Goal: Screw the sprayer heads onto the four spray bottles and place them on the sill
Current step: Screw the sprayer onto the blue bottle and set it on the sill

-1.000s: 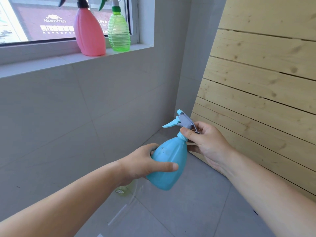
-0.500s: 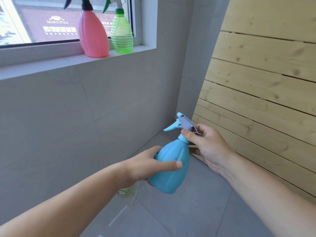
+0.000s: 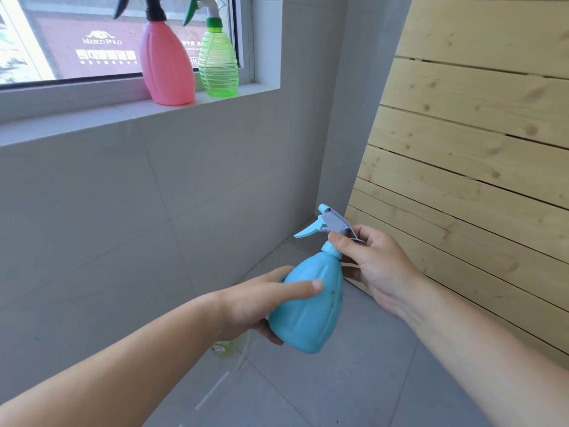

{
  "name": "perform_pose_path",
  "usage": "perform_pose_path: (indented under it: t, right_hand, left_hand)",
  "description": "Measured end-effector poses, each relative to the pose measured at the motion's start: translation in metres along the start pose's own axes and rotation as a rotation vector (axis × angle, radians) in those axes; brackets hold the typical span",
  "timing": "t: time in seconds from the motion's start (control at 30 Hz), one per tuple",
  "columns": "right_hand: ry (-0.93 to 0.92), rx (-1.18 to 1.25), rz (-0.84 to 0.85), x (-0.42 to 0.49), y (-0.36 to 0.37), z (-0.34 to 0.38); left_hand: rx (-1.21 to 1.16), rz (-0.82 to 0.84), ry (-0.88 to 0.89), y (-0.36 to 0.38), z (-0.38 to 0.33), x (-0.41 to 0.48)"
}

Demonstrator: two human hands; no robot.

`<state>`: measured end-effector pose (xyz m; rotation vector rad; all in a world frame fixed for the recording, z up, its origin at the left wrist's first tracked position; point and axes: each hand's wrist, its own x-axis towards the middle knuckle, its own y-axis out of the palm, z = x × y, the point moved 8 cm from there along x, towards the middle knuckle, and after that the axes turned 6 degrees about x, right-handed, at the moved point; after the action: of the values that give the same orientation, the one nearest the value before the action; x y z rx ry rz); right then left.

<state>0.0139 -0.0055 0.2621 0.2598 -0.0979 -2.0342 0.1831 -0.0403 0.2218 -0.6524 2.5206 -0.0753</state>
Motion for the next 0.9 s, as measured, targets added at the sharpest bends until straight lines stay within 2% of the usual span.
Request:
perform_pose_path:
  t: [0.13, 0.4, 0.53, 0.7, 0.77, 0.9]
  right_hand:
    - [-0.001, 0.033, 0.003, 0.001, -0.001, 0.004]
    - [-0.027, -0.029, -0.022, -0.002, 0.000, -0.001]
    - [-0.047, -0.032, 0.003, -0.002, 0.003, 0.006]
    - [-0.043, -0.013, 0.028, -0.003, 0.003, 0.009]
    - [-0.044, -0.030, 0.029, -0.004, 0.003, 0.008]
    - [-0.051, -0.068, 0.013, -0.005, 0.003, 0.004]
  left_hand:
    - [-0.171, 0.089, 0.012, 0.005, 0.001, 0.001]
    - [0.019, -0.067, 0.018, 0.002, -0.002, 0.000]
    - [-0.055, 0.029, 0.026, 0.009, 0.000, 0.001]
    - [-0.269, 0.138, -0.027, 0.012, 0.003, -0.001]
    - [-0.236, 0.125, -0.017, 0.012, 0.003, -0.001]
    - [-0.028, -0.018, -0.010, 0.007, 0.002, 0.001]
